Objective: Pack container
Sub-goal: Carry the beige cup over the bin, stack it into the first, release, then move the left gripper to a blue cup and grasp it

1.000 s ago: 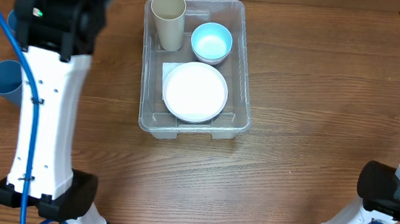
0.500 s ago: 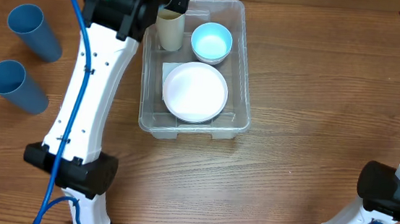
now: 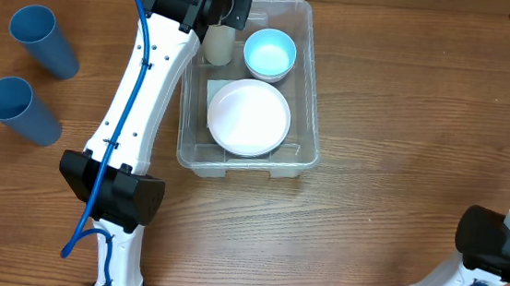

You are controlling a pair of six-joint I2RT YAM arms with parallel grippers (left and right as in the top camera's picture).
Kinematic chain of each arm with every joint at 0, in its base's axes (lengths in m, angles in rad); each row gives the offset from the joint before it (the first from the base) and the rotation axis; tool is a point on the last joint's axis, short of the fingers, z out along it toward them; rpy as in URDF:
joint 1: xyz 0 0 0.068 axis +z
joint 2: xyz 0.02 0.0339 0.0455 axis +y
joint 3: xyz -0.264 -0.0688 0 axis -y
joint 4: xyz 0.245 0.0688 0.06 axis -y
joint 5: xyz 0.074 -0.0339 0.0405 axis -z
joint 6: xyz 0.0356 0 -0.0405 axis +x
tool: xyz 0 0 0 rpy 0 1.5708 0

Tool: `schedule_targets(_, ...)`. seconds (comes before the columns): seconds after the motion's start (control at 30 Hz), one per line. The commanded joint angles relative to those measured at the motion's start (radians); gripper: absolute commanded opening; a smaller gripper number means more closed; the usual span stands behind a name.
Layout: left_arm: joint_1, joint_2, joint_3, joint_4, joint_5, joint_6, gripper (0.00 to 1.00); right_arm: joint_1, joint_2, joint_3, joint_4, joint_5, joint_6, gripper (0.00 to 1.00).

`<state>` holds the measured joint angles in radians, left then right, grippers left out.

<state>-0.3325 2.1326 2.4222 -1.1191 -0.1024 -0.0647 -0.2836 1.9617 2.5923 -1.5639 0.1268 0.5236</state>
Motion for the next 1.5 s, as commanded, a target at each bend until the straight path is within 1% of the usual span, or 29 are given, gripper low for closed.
schedule_targets(0.0,0.007,-0.012,0.002,0.005,-0.018,0.017,0.42,0.000,-0.002,0.006,0.002,0.003,0.003,1.00)
schedule_targets(0.03,0.007,-0.012,0.002,0.006,-0.027,0.017,0.52,0.000,-0.002,0.006,0.002,0.003,0.003,1.00)
schedule_targets(0.07,0.007,-0.012,0.002,0.009,-0.044,0.017,0.57,0.000,-0.002,0.006,0.002,0.003,0.003,1.00)
schedule_targets(0.1,0.007,-0.012,0.002,0.013,-0.060,0.017,0.59,0.000,-0.002,0.006,0.002,0.003,0.003,1.00)
schedule_targets(0.2,0.007,-0.012,0.002,0.027,-0.090,0.017,0.60,0.000,-0.002,0.006,0.002,0.003,0.003,1.00)
schedule_targets(0.3,0.007,-0.012,0.002,0.055,-0.112,0.018,0.59,0.000,-0.002,0.006,0.002,0.003,0.003,1.00)
schedule_targets(0.47,0.018,-0.016,0.002,0.037,-0.111,0.016,0.51,0.000,-0.002,0.006,0.002,0.003,0.003,1.00)
schedule_targets(0.5,0.021,-0.021,0.003,0.022,-0.111,0.007,0.55,0.000,-0.002,0.006,0.002,0.003,0.003,1.00)
schedule_targets(0.53,0.027,-0.033,0.003,0.000,-0.111,-0.018,0.62,0.000,-0.002,0.006,0.002,0.003,0.003,1.00)
schedule_targets(0.57,0.037,-0.050,0.003,-0.023,-0.111,-0.053,0.65,0.000,-0.002,0.006,0.002,0.003,0.003,1.00)
schedule_targets(0.63,0.073,-0.106,0.003,-0.080,-0.110,-0.103,0.67,0.000,-0.002,0.006,0.002,0.003,0.003,1.00)
schedule_targets(0.7,0.120,-0.149,0.003,-0.111,-0.115,-0.102,0.68,0.000,-0.002,0.006,0.002,0.003,0.003,1.00)
schedule_targets(0.83,0.272,-0.171,0.002,-0.165,-0.113,-0.097,0.77,0.000,-0.002,0.006,0.002,0.003,0.003,1.00)
schedule_targets(0.97,0.423,-0.099,0.000,-0.155,-0.100,-0.110,0.79,0.000,-0.002,0.006,0.002,0.003,0.004,1.00)
schedule_targets(1.1,0.523,0.010,0.000,-0.123,-0.044,-0.116,0.79,0.000,-0.002,0.006,0.002,0.003,0.003,1.00)
schedule_targets(1.2,0.572,0.085,0.000,-0.098,0.002,-0.116,0.79,0.000,-0.002,0.006,0.002,0.003,0.003,1.00)
schedule_targets(1.33,0.610,0.174,0.000,-0.058,0.006,-0.115,0.82,0.000,-0.002,0.006,0.002,0.003,0.003,1.00)
schedule_targets(1.47,0.621,0.216,0.000,-0.038,0.006,-0.114,0.82,0.000,-0.002,0.006,0.002,0.003,0.003,1.00)
